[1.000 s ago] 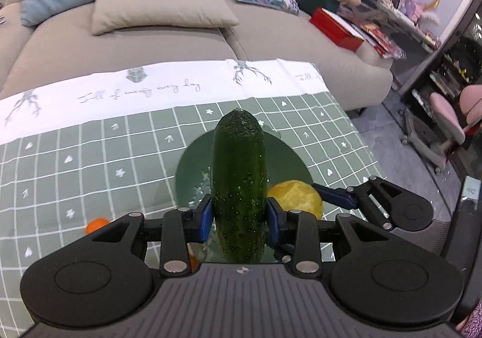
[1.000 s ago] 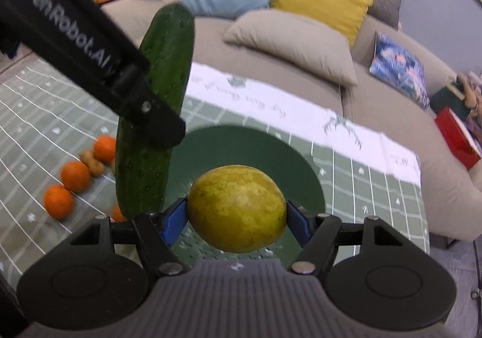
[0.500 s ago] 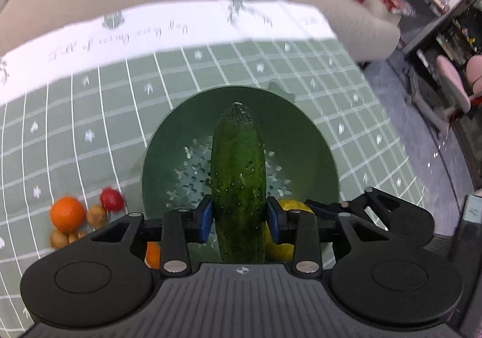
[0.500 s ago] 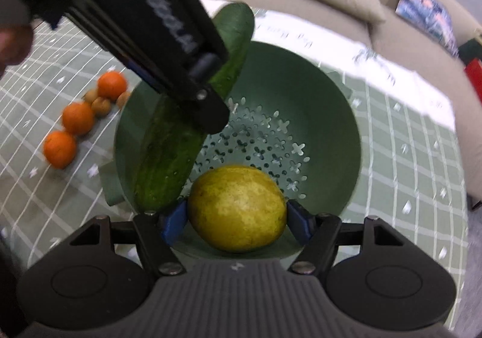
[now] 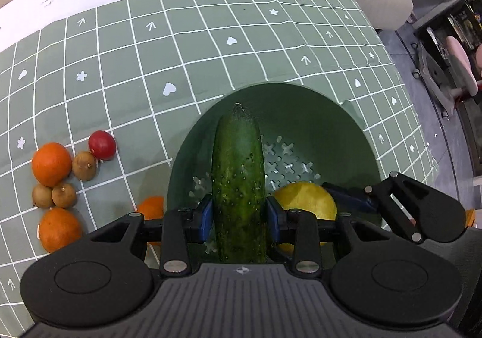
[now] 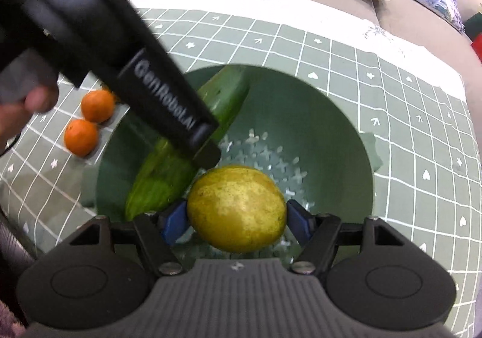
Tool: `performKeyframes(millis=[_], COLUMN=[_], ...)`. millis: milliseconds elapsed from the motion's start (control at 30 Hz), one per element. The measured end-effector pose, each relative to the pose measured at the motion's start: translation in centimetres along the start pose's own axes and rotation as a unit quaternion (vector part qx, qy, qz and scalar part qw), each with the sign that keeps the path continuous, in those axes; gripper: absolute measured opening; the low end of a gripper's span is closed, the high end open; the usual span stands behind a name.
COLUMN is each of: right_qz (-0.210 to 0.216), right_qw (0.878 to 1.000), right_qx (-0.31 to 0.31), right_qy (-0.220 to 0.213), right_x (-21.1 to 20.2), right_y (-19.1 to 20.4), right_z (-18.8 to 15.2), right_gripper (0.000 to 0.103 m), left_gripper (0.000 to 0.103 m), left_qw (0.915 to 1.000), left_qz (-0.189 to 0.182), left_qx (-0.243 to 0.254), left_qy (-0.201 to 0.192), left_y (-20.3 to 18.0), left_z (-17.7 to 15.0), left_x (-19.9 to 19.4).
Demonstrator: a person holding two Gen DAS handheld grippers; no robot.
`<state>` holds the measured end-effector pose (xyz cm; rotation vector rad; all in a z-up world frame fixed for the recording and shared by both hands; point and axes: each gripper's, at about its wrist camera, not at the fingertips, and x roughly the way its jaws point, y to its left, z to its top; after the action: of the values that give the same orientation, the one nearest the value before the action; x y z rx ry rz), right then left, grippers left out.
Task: Organize fruits
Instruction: 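Carry the cucumber with the left tool while the right tool carries the pear into the colander, then open both tools inside the colander and lift them away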
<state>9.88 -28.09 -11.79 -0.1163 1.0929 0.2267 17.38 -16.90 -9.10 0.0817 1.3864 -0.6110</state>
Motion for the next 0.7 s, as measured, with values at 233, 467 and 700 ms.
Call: performKeyframes(millis=[233, 467, 700], right_qz=[-0.008, -0.013, -0.041], right_qw=[0.999, 0.999, 0.998], right_qx=[-0.036, -0.037, -0.048], right_qy=[0.015, 0.024, 0.023], right_x=[1.6, 1.8, 1.5], right_y=[0.7, 0.8, 1.4], right_z=[0.2, 0.1, 0.9], right_gripper=[0.067, 0.067, 0.082], left_gripper=[0.041, 0.042, 0.053], left_qw=[0.9998, 0.9988, 0.9990], left_qz=[0.016, 0.034, 0.026], left_qx=[0.014, 0.035, 0.033], left_qy=[0.006, 0.000, -0.014], left_y=[-0.2, -1.2, -1.0], left_z=[0.0, 0.0, -0.6], left_x=[0.6, 0.9, -0.6])
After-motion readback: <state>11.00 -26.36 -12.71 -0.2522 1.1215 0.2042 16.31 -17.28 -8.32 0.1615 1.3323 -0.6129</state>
